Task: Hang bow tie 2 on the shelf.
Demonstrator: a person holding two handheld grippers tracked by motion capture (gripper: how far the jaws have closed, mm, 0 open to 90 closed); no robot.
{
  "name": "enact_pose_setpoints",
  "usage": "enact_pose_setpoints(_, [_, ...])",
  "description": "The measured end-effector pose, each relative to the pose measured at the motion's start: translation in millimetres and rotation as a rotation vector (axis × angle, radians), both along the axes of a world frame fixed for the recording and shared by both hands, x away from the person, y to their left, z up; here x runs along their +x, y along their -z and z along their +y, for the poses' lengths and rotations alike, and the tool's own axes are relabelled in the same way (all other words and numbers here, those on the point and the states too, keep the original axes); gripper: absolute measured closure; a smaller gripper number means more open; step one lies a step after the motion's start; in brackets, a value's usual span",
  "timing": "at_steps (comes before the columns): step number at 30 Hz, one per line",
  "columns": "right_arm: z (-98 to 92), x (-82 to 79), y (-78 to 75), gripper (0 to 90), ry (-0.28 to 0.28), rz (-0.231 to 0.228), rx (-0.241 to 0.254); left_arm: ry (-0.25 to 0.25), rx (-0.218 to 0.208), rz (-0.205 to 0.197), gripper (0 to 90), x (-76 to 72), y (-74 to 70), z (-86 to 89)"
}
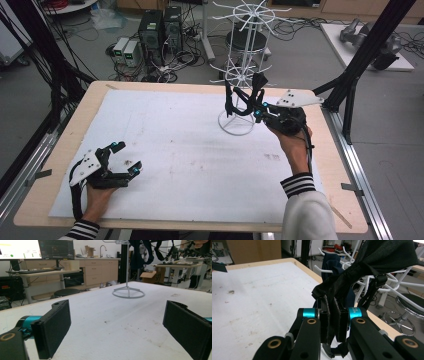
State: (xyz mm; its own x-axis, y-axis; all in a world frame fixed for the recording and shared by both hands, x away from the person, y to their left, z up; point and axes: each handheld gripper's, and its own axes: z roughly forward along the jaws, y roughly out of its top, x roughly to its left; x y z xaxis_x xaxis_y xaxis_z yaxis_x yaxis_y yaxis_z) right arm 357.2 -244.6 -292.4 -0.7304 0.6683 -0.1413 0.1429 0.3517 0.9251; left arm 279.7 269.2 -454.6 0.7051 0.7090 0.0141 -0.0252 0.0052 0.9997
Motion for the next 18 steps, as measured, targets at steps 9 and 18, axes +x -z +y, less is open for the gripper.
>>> enact_pose_setpoints(9, [-10.6,-9.0,-6.3,85.8,0.020,-0.010,0.015,-0.001,0.000,-0.002,8.3,-0.1,0.0,-0.2])
enact_pose_setpoints(18, [-5.1,-1.4,-6.5,85.8,0.020,-0.015,0.010,0.000,-0.001,-0.002,8.3,0.0,0.0,-0.1])
